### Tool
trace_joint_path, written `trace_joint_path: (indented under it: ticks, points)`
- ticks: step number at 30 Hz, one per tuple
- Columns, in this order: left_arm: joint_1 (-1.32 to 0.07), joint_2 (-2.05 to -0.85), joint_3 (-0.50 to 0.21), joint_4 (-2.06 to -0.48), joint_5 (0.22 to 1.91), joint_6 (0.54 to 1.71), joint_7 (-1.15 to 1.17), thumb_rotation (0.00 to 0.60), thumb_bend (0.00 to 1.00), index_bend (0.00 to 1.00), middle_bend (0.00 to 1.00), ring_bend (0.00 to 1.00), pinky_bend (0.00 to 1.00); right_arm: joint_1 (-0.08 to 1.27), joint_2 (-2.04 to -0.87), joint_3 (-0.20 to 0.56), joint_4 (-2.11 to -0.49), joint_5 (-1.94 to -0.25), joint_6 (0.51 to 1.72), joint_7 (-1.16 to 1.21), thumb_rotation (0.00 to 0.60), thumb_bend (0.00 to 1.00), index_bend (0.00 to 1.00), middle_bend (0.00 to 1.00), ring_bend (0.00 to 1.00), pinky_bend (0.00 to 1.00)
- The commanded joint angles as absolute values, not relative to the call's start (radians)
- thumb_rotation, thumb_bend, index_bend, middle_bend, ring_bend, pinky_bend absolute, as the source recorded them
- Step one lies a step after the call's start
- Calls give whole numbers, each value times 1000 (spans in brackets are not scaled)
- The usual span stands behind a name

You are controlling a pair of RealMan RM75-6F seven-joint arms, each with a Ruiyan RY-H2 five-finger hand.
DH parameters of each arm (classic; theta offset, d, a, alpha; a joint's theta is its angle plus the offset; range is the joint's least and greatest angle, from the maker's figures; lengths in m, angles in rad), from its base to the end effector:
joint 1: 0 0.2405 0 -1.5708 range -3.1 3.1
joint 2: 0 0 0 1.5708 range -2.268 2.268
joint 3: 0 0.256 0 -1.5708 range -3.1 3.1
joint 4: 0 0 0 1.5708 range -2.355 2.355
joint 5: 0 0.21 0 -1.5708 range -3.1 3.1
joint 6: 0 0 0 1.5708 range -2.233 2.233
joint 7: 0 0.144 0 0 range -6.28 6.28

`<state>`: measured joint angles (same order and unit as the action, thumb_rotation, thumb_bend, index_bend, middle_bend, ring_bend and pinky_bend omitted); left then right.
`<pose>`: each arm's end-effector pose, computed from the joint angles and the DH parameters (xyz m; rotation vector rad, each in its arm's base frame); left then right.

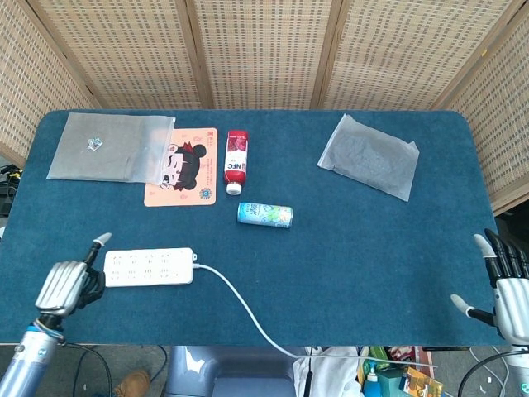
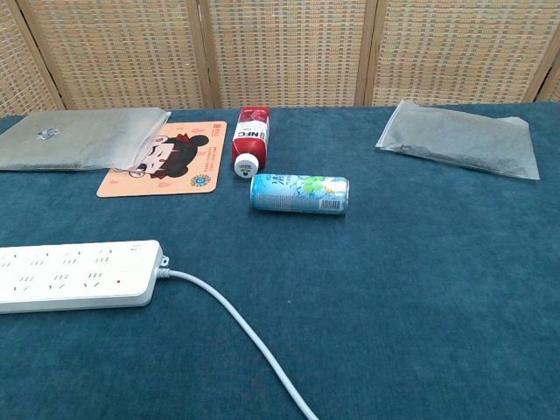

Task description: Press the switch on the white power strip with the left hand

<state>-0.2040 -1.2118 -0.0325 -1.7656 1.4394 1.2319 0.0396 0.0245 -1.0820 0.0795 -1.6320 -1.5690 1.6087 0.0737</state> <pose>-0.2627 0.2003 0.0832 -1.5462 -1.2186 -0.9501 -0.3014 -0.1671 0.1853 1.3095 -0.8377 1.0389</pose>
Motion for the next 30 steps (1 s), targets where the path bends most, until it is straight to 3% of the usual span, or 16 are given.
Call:
trace_joint_path:
  ticks: [1, 6, 8, 17, 30]
  points:
    - [-284, -1237, -18, -1826, 1347, 1073, 16, 600, 1000, 22, 1000, 1000, 955, 24, -1078, 80, -1631, -1567, 1609, 85, 600, 0, 0, 0, 0, 0]
    - [-324, -1258, -43, -1883, 1246, 1034, 92, 600, 1000, 227, 1000, 1000, 955, 25, -1073, 81, -1628, -1563, 1604, 104, 600, 0, 0, 0, 0, 0]
    - [-335, -1272, -50, -1902, 1203, 1043, 154, 600, 1000, 260, 1000, 1000, 955, 26, -1071, 82, -1626, -1560, 1600, 110, 600, 0, 0, 0, 0, 0]
    - [-389, -1363, -77, -1917, 1030, 1089, 354, 600, 1000, 293, 1000, 1000, 954, 29, -1067, 83, -1626, -1549, 1587, 119, 600, 0, 0, 0, 0, 0]
    - [-443, -1416, -88, -1906, 899, 1106, 447, 600, 1000, 292, 1000, 1000, 955, 32, -1067, 85, -1623, -1538, 1575, 121, 600, 0, 0, 0, 0, 0]
